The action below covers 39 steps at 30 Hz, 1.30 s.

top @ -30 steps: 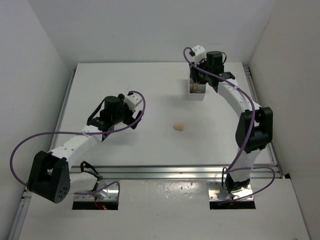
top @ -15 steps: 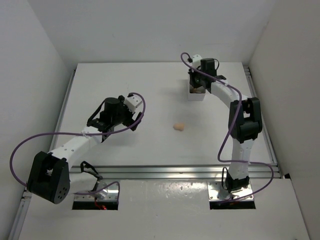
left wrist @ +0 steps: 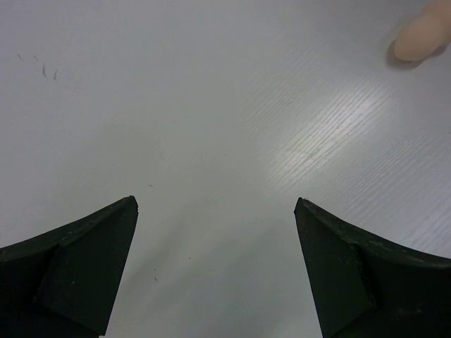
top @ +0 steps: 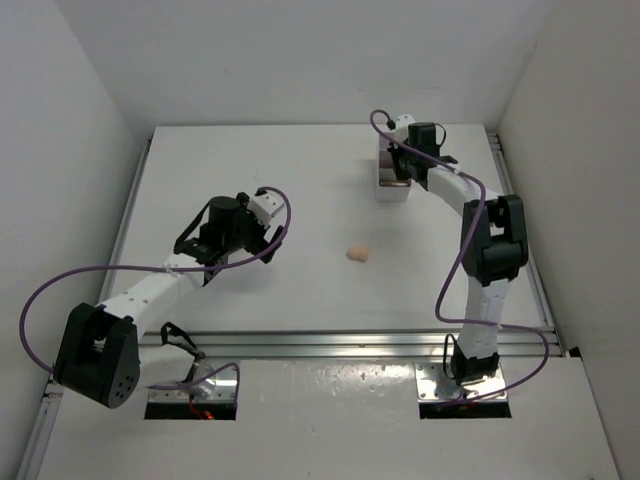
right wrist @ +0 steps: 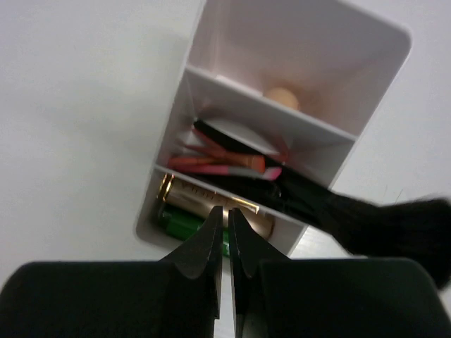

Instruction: Organize the makeup

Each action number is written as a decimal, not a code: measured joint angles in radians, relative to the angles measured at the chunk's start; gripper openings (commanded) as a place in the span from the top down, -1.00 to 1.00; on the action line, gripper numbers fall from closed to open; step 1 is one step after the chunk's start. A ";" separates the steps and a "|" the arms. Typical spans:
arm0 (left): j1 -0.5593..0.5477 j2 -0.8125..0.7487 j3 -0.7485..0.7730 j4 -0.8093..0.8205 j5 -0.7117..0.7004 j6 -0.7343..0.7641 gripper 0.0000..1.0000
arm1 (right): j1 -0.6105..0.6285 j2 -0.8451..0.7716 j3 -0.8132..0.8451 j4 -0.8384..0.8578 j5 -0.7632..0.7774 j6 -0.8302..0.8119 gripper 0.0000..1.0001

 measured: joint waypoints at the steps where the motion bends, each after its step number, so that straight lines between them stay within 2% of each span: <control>1: 0.000 0.000 0.000 0.001 0.000 0.000 -1.00 | 0.000 -0.003 -0.012 0.001 0.004 -0.001 0.86; 6: 0.000 0.000 0.000 0.000 -0.002 0.000 -1.00 | 0.000 -0.027 -0.070 -0.010 -0.011 -0.011 0.72; 10: 0.000 0.000 0.000 0.001 -0.002 0.000 -1.00 | 0.011 -0.072 -0.098 -0.015 -0.092 -0.048 0.30; 11: 0.000 0.000 0.000 0.001 -0.002 0.000 -1.00 | 0.019 -0.099 -0.117 -0.020 -0.123 -0.066 0.09; 16: 0.000 0.000 0.000 0.002 -0.002 0.000 -1.00 | 0.103 -0.224 -0.207 -0.096 -0.283 -0.169 -0.35; 20: 0.000 0.000 -0.001 0.003 -0.002 0.000 -1.00 | 0.173 -0.263 -0.268 -0.198 -0.381 -0.227 -0.84; 21: 0.000 0.000 -0.002 0.005 -0.002 0.000 -1.00 | 0.180 -0.262 -0.274 -0.232 -0.391 -0.240 -0.87; 26: 0.000 0.000 -0.010 0.009 0.001 0.000 -1.00 | 0.199 -0.230 -0.272 -0.387 -0.377 -0.307 -0.81; 33: 0.000 0.000 -0.011 0.016 0.002 0.000 -1.00 | 0.222 -0.147 -0.266 -0.431 -0.352 -0.323 -0.60; 35: 0.000 0.000 -0.013 0.016 0.002 0.000 -1.00 | 0.229 -0.146 -0.267 -0.427 -0.357 -0.323 -0.49; 39: 0.000 0.000 -0.021 0.016 0.002 0.000 -1.00 | 0.246 -0.145 -0.286 -0.402 -0.358 -0.320 -0.12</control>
